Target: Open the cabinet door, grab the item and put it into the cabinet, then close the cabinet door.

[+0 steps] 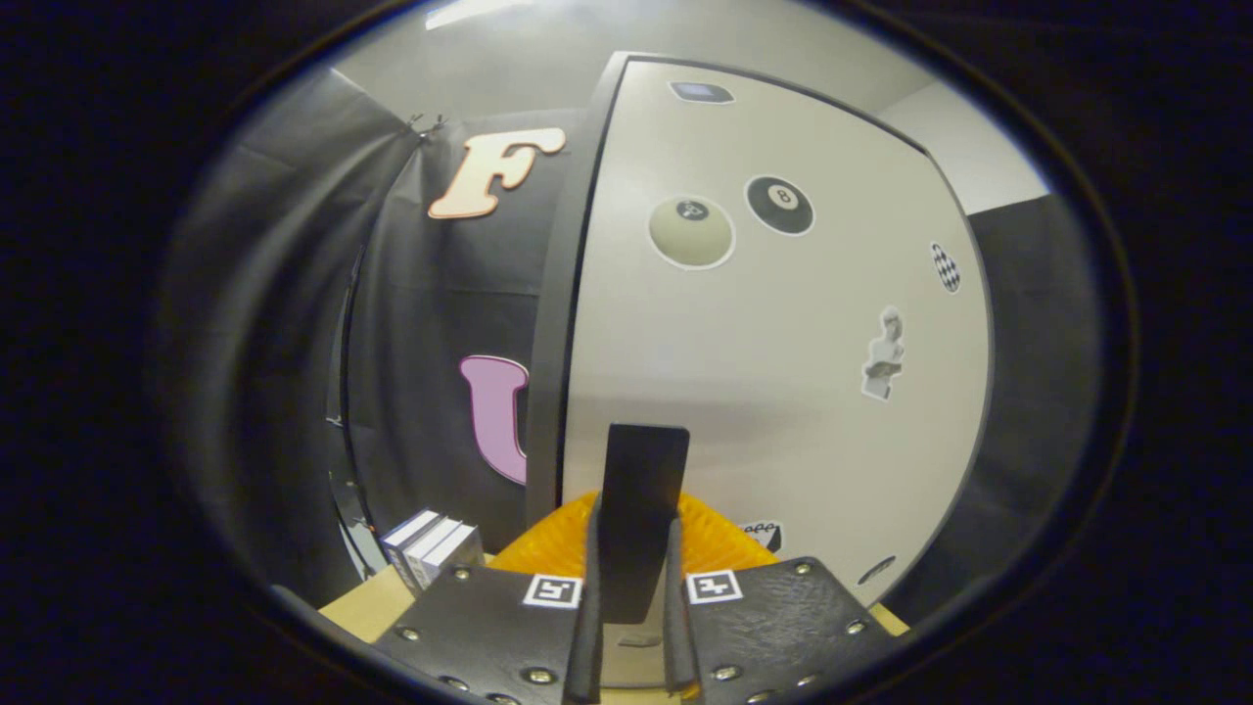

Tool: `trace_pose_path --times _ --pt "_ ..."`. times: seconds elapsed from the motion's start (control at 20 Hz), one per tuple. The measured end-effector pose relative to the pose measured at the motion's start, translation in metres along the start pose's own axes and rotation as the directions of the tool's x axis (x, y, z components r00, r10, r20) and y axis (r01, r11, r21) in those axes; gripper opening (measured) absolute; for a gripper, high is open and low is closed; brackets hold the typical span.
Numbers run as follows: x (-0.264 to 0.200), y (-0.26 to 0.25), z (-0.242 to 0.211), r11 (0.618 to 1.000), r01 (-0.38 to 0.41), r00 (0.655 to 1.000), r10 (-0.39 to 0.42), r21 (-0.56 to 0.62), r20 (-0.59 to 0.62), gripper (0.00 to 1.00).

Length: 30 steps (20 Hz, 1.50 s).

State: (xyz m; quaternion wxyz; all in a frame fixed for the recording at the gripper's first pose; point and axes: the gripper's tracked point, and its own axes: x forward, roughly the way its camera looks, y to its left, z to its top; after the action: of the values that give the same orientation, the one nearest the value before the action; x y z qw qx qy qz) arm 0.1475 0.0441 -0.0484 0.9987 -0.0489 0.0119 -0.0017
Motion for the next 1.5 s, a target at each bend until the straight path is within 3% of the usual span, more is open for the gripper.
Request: trace_pose_path --times 0.1,0.2,0.6,1.3,1.5 --pt "0.000 -0.002 -0.002 1.000 -0.009 1.000 0.009 -0.001 -0.013 0.25" --pt "0.001 -0.001 -0.002 0.999 -0.009 1.000 0.010 0.052 -0.023 0.10" --pt "-0.014 -0.001 -0.001 0.999 -0.045 0.998 0.046 0.029 -0.039 0.10" --pt "-0.112 -0.034 0.001 0.974 -0.213 0.972 0.219 0.081 -0.081 0.10" --pt "-0.134 -0.049 0.002 0.972 -0.212 0.970 0.222 0.100 -0.096 0.10"
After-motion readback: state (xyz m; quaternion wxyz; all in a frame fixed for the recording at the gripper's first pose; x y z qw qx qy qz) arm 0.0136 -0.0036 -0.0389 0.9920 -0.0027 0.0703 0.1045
